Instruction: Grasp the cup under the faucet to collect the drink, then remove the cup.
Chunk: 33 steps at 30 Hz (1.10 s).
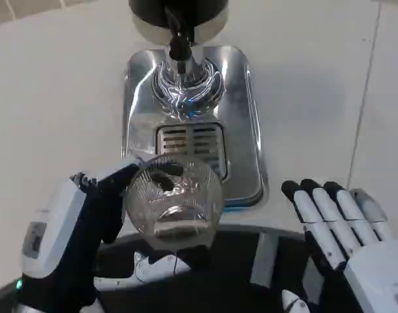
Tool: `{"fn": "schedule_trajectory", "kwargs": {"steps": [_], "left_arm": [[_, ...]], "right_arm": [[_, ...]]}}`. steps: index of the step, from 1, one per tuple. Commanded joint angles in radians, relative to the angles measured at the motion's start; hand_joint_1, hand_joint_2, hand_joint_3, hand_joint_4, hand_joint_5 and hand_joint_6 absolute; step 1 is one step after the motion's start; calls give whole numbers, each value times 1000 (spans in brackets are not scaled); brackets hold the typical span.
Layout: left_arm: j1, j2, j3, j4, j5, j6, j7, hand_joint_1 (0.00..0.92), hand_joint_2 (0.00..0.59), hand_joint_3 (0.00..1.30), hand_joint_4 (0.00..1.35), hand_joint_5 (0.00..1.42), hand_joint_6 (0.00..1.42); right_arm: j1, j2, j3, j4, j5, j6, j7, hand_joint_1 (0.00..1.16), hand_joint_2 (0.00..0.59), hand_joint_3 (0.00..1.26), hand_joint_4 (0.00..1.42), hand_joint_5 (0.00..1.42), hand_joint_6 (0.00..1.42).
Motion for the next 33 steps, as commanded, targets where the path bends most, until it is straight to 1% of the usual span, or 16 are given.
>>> {"fn": "schedule_trajectory", "kwargs": {"steps": [1, 3, 9, 13, 14, 18, 24, 29, 33], "left_arm": [[13, -18, 13, -25, -24, -18, -1, 652, 48, 1160, 1163, 1419, 1424], [16, -21, 15, -27, -26, -16, -4, 652, 48, 1160, 1163, 1419, 1424], [14, -23, 23, -21, -23, -18, -8, 652, 48, 1160, 1163, 1419, 1424], [-16, -33, 21, 19, -8, -5, 4, 652, 48, 1160, 1163, 1419, 1424], [-39, -40, 19, 47, 2, 6, 13, 652, 48, 1160, 1163, 1419, 1424], [-139, -63, 7, 150, 31, 37, 39, 652, 48, 1160, 1163, 1419, 1424], [-293, -49, -21, 318, 78, 32, 82, 652, 48, 1160, 1163, 1419, 1424], [-399, -40, -47, 468, 102, 25, 131, 652, 48, 1160, 1163, 1419, 1424], [-499, -32, -80, 630, 119, 20, 181, 651, 48, 1160, 1163, 1424, 1424]], "right_arm": [[15, -2, -2, 11, 5, -12, -16, 12, 586, 0, 0, 0, 0], [13, -2, 2, 10, 3, -13, -13, 32, 586, 0, 0, 0, 0], [7, 6, 10, 1, -2, -7, 1, 41, 586, 0, 0, 0, 0], [3, 29, 18, -8, -19, 5, 7, 45, 586, 0, 0, 0, 0], [4, 39, 22, -10, -27, 11, 9, 69, 586, 0, 0, 0, 0], [9, 72, 38, -22, -56, 27, 21, 82, 586, 0, 0, 0, 0], [18, 104, 61, -45, -84, 37, 46, 90, 586, 0, 0, 0, 0], [29, 122, 64, -64, -100, 45, 61, 96, 586, 0, 0, 0, 0], [51, 140, 65, -91, -114, 47, 73, 101, 586, 0, 0, 0, 0]]}}
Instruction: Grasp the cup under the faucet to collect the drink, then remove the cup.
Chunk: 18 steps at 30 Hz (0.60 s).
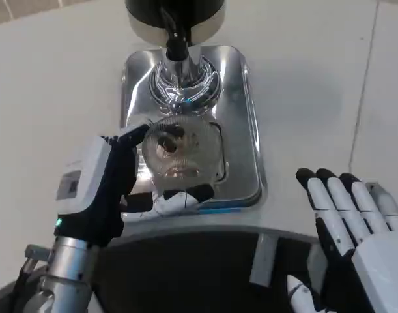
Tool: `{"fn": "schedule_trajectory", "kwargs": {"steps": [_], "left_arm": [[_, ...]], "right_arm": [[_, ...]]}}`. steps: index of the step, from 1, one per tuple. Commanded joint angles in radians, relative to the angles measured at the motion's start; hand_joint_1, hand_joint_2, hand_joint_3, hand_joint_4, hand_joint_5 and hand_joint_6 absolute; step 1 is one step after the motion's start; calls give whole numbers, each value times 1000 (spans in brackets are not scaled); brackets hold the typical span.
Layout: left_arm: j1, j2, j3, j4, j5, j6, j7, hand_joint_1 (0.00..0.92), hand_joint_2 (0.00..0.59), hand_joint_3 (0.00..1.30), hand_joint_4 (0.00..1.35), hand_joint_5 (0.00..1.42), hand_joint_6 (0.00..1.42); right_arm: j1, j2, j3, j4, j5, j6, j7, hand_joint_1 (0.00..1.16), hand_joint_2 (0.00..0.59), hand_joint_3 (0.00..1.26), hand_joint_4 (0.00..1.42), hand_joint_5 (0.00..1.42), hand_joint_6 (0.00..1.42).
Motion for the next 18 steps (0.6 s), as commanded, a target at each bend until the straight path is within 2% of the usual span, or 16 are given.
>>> {"fn": "schedule_trajectory", "kwargs": {"steps": [1, 9, 18], "left_arm": [[-99, 16, -33, 149, 22, -15, 75, 651, 48, 1160, 1163, 1424, 1424], [-280, 28, -68, 425, 7, -19, 170, 653, 49, 1160, 1163, 1424, 1424], [-352, 29, -110, 553, 4, -35, 235, 658, 51, 1160, 1154, 1424, 1424]], "right_arm": [[33, 16, 6, -37, -15, 3, 19, 102, 586, 0, 0, 0, 0], [67, 34, 4, -52, -27, -9, 23, 109, 586, 0, 0, 0, 0], [77, 53, -12, -52, -23, -31, 19, 115, 586, 0, 0, 0, 0]]}}
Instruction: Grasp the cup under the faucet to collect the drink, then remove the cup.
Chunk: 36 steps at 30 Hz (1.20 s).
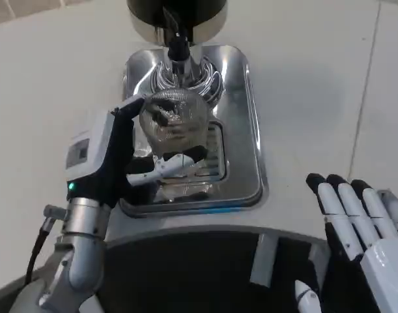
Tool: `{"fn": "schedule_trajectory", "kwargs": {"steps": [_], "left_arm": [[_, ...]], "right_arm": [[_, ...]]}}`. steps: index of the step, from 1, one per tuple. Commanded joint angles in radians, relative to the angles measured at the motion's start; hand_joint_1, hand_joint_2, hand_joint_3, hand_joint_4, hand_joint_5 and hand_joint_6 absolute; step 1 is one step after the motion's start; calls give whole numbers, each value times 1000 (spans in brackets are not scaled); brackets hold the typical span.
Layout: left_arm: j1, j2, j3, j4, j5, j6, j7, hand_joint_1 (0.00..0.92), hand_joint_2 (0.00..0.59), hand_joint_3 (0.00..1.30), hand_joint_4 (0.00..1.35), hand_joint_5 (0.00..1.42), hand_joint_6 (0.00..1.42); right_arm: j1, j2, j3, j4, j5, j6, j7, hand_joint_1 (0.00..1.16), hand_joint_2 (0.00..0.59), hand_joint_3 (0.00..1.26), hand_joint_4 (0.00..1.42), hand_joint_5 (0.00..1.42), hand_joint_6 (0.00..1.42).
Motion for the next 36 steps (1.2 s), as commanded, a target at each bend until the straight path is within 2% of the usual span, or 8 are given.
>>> {"fn": "schedule_trajectory", "kwargs": {"steps": [1, 8, 10, 15, 18, 27, 32, 36], "left_arm": [[-28, 10, -23, 57, -9, -3, 28, 659, 51, 1158, 1151, 1424, 1424], [-53, 20, -45, 85, -10, -2, 56, 654, 68, 1132, 1146, 1418, 1424], [-53, 23, -50, 85, -14, -1, 58, 577, 78, 989, 1099, 1346, 1424], [-36, 38, -62, 63, -21, 4, 47, 285, 53, 355, 494, 894, 1058], [-30, 44, -71, 52, -18, 7, 39, 199, 23, 177, 239, 704, 829], [2, 66, -79, -18, -26, 5, 21, 99, 0, 106, 86, 518, 551], [99, 148, -15, -171, -82, 7, -44, 51, 0, 52, 12, 410, 363], [165, 212, 36, -263, -116, 19, -111, 41, 0, 35, 0, 367, 325]], "right_arm": [[19, 12, -8, -16, -4, -19, 2, 115, 586, 0, 0, 0, 0], [24, 24, -5, -16, -4, -27, 7, 119, 586, 0, 0, 0, 0], [22, 23, -4, -16, -3, -26, 12, 120, 586, 0, 0, 0, 0], [22, 14, -4, -15, 7, -17, 22, 122, 586, 0, 0, 0, 0], [17, 12, 0, -9, 11, -14, 24, 123, 586, 0, 0, 0, 0], [2, 7, 8, 6, 18, -11, 24, 125, 586, 0, 0, 0, 0], [-20, 1, 10, 8, 35, -11, 21, 127, 586, 0, 0, 0, 0], [-32, 3, 14, 7, 52, -6, 23, 127, 586, 0, 0, 0, 0]]}}
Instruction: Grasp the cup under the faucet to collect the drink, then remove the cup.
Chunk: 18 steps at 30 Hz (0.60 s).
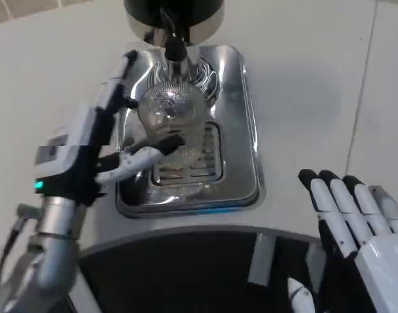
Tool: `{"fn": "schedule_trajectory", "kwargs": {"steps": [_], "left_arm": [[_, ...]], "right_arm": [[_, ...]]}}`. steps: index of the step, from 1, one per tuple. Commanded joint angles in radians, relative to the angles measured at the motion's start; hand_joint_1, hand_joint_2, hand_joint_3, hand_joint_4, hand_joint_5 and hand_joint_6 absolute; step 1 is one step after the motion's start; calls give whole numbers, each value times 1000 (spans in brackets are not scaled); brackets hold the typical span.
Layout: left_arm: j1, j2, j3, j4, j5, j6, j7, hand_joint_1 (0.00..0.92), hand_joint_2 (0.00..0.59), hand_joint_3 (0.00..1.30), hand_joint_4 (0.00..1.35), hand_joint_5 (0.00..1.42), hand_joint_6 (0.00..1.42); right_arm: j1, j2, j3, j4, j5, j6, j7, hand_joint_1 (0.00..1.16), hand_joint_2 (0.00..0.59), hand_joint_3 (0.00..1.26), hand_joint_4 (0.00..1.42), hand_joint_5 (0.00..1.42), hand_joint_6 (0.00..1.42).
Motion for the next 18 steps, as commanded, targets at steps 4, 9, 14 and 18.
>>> {"fn": "schedule_trajectory", "kwargs": {"steps": [4, 9, 14, 18], "left_arm": [[145, 114, 91, -195, -39, 54, -110, 110, 0, 0, 0, 252, 233], [297, 173, 158, -426, 40, 189, -164, 93, 38, 0, 0, 127, 120], [479, 189, 199, -651, 157, 314, -201, 0, 86, 0, 0, 3, 13], [603, 158, 198, -798, 230, 422, -262, 0, 87, 0, 0, 0, 0]], "right_arm": [[-51, 15, 22, 28, 34, 20, 16, 128, 586, 0, 0, 0, 0], [-110, 35, 53, 61, 80, 51, 31, 128, 586, 0, 0, 0, 0], [-241, 59, 80, 89, 147, 97, 65, 128, 586, 0, 0, 0, 0], [-340, 80, 95, 125, 233, 153, 70, 131, 586, 0, 0, 0, 0]]}}
